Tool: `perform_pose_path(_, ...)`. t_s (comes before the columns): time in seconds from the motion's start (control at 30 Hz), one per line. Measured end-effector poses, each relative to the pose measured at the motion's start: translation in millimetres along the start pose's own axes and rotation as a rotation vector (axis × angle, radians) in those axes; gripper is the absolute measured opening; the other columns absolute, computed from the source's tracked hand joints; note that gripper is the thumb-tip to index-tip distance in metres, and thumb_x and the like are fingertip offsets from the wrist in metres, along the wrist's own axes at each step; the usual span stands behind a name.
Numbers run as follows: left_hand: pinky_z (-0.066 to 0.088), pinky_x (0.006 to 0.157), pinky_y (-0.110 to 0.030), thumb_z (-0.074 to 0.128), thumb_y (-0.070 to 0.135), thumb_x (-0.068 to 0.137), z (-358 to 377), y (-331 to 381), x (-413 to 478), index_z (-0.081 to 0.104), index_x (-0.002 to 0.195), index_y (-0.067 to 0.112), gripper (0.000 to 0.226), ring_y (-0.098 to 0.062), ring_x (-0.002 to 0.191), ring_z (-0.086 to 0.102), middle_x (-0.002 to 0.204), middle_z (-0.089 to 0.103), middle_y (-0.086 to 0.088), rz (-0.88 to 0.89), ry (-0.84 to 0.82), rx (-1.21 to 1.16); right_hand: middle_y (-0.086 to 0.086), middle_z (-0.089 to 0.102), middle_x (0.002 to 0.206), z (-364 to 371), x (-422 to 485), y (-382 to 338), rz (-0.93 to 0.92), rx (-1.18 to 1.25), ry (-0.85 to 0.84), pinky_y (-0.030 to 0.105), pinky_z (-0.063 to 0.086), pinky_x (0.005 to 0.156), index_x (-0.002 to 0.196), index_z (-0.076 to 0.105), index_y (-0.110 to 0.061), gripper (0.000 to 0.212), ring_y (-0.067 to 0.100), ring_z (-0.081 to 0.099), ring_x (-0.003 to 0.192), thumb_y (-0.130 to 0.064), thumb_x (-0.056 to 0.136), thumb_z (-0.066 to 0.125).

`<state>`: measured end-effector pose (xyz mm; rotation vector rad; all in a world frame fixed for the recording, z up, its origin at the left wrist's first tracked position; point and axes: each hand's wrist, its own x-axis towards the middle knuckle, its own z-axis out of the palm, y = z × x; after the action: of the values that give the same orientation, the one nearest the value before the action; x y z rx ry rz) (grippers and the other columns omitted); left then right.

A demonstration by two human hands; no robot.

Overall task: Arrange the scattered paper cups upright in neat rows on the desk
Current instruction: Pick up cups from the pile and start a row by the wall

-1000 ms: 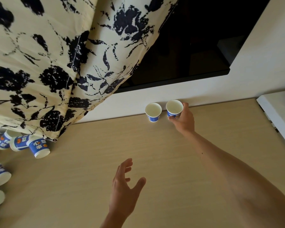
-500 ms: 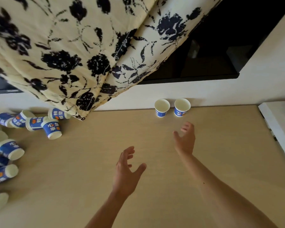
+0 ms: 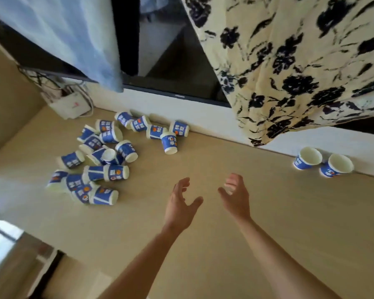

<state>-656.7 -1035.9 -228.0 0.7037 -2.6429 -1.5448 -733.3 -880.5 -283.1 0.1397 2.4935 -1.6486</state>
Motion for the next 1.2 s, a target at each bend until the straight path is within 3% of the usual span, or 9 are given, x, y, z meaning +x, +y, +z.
perform_pose_path(0.13, 0.048, 0.1, -0.039, 0.078, 0.025, 0.081, -64, -43, 17, 0.047, 0.137, 0.019, 0.065, -0.014, 0.119, 0.053, 0.13, 0.058, 0.0, -0.067, 0.103, 0.036, 0.016, 0.063, 0.118, 60, -9, -29, 0.007, -0.026, -0.118, 0.043, 0.053, 0.094, 0.129, 0.05, -0.001, 0.052, 0.029, 0.066, 0.101, 0.001, 0.083, 0.074)
perform_pose_path(0.4, 0.042, 0.1, -0.046, 0.075, 0.021, 0.079, -165, -127, 51, 0.054, 0.121, 0.008, 0.049, -0.03, 0.113, 0.048, 0.117, 0.055, -0.009, -0.247, 0.406, 0.151, 0.009, 0.061, 0.125, 149, -28, -61, -0.058, -0.183, -0.34, 0.04, 0.051, 0.097, 0.131, 0.051, -0.007, 0.052, 0.023, 0.062, 0.104, -0.003, 0.084, 0.073)
perform_pose_path(0.47, 0.037, 0.105, -0.046, 0.073, 0.031, 0.079, -180, -144, 53, 0.048, 0.126, 0.01, 0.057, -0.034, 0.121, 0.041, 0.129, 0.048, -0.012, -0.36, 0.462, 0.278, 0.008, 0.06, 0.126, 169, -29, -70, -0.123, -0.246, -0.386, 0.038, 0.05, 0.098, 0.131, 0.052, -0.006, 0.052, 0.023, 0.062, 0.107, -0.004, 0.083, 0.074)
perform_pose_path(0.57, 0.031, 0.11, -0.045, 0.07, 0.049, 0.079, -189, -167, 54, 0.031, 0.142, 0.014, 0.082, -0.034, 0.131, 0.031, 0.145, 0.033, -0.011, -0.465, 0.456, 0.455, 0.006, 0.058, 0.13, 201, -27, -89, -0.226, -0.339, -0.461, 0.035, 0.048, 0.1, 0.132, 0.052, -0.008, 0.054, 0.02, 0.06, 0.113, -0.007, 0.083, 0.074)
perform_pose_path(0.67, 0.031, 0.11, -0.045, 0.067, 0.054, 0.08, -191, -181, 57, 0.025, 0.147, 0.014, 0.088, -0.033, 0.131, 0.03, 0.144, 0.031, -0.011, -0.497, 0.441, 0.472, 0.003, 0.052, 0.133, 232, -22, -108, -0.351, -0.472, -0.548, 0.035, 0.05, 0.095, 0.136, 0.049, -0.014, 0.054, 0.019, 0.057, 0.115, -0.015, 0.086, 0.07)
perform_pose_path(0.77, 0.034, 0.108, -0.045, 0.062, 0.057, 0.083, -192, -191, 62, 0.029, 0.145, 0.013, 0.083, -0.032, 0.13, 0.032, 0.143, 0.033, -0.011, -0.524, 0.429, 0.448, 0.003, 0.049, 0.133, 261, -15, -127, -0.495, -0.632, -0.625, 0.032, 0.049, 0.089, 0.141, 0.044, -0.016, 0.06, 0.021, 0.054, 0.114, -0.019, 0.087, 0.069)
perform_pose_path(0.9, 0.039, 0.099, -0.043, 0.056, 0.059, 0.086, -192, -203, 70, 0.043, 0.128, 0.013, 0.063, -0.031, 0.123, 0.037, 0.135, 0.04, -0.011, -0.53, 0.425, 0.462, 0.005, 0.04, 0.148, 301, -4, -145, -0.603, -0.792, -0.701, 0.04, 0.049, 0.103, 0.15, 0.035, -0.014, 0.07, 0.023, 0.045, 0.133, -0.018, 0.089, 0.069)
perform_pose_path(1.1, 0.05, 0.09, -0.04, 0.068, 0.051, 0.081, -191, -201, 72, 0.05, 0.118, 0.016, 0.054, -0.027, 0.118, 0.038, 0.125, 0.041, -0.005, -0.45, 0.33, 0.397, 0.004, 0.036, 0.154, 327, 12, -143, -0.715, -0.983, -0.731, 0.041, 0.046, 0.107, 0.154, 0.028, -0.015, 0.082, 0.025, 0.041, 0.139, -0.008, 0.084, 0.072)
perform_pose_path(1.2, 0.049, 0.089, -0.039, 0.071, 0.038, 0.079, -193, -200, 63, 0.055, 0.119, 0.017, 0.048, -0.029, 0.118, 0.038, 0.125, 0.041, -0.006, -0.328, 0.315, 0.459, 0.003, 0.033, 0.157, 335, 15, -138, -0.72, -1.013, -0.764, 0.041, 0.044, 0.11, 0.157, 0.021, -0.019, 0.091, 0.024, 0.036, 0.143, -0.007, 0.084, 0.073)
